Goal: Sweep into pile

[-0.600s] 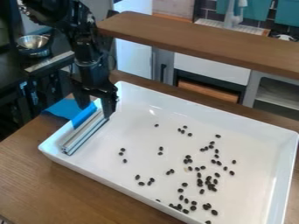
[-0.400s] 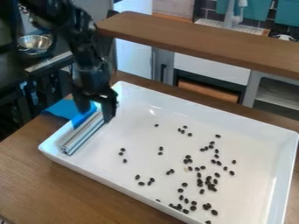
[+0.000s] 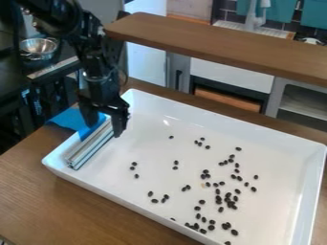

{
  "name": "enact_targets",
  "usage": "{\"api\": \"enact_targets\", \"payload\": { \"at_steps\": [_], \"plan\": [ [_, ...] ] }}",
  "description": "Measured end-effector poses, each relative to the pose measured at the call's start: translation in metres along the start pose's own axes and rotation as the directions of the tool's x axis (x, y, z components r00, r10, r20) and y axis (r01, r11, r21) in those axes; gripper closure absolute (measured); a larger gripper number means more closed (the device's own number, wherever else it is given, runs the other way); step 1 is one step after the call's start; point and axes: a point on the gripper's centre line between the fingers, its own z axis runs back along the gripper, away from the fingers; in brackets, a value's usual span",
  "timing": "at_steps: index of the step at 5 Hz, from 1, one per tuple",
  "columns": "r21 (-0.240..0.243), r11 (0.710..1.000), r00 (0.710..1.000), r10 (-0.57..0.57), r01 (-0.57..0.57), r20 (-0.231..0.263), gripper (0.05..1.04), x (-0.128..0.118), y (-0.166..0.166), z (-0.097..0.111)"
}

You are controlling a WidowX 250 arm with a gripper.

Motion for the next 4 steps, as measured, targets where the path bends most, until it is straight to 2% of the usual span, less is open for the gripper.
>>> {"api": "enact_targets", "payload": {
  "at_steps": [3,4],
  "plan": [
    [0.081,0.997,1.000,-0.012,0.013,-0.017,0.084,-0.009,-0.001,-0.009],
    [0.121,0.993,1.000,-0.007,0.009,-0.020,0.084,-0.012,0.004,-0.011]
  ]
}}
